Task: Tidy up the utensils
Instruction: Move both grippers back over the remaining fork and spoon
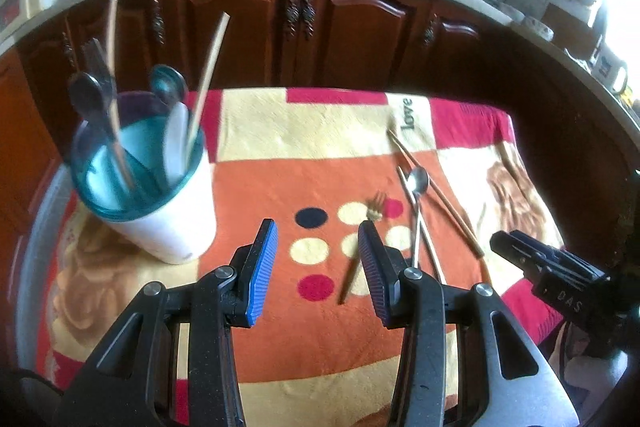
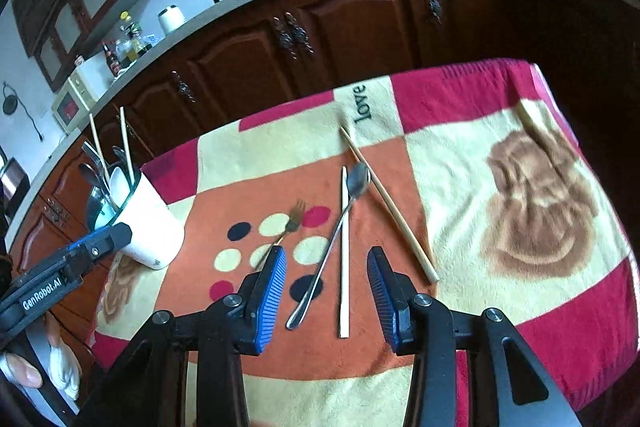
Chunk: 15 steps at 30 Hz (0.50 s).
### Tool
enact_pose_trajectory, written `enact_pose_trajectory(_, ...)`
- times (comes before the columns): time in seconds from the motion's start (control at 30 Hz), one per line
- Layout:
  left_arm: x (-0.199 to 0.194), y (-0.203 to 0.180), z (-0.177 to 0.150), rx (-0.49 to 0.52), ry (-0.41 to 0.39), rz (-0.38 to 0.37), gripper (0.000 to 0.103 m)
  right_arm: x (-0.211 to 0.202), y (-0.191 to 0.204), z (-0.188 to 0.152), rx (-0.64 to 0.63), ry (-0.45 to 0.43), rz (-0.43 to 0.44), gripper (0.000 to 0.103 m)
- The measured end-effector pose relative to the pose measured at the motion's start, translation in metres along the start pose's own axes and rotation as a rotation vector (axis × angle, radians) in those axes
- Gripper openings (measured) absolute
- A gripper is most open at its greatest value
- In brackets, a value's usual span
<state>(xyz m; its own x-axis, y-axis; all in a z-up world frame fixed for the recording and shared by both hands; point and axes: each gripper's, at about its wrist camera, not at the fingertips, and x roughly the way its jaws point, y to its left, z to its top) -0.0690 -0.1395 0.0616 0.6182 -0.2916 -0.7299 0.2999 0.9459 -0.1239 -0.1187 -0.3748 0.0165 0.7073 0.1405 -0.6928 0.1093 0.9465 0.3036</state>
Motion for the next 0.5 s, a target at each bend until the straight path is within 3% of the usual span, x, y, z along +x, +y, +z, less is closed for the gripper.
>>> enact_pose_trajectory(0.2,0.019,-0.006,0.000,0.023,0.044,-0.056,0.041,0.021,-0.013,-0.001,0.050,0.043,0.058,0.040)
enact_pose_trajectory(0.5,0.045,-0.018,0.002,0.056,0.105,-0.105,0.041,0.047,-0.024,-0.003,0.085,0.092,0.070,0.040)
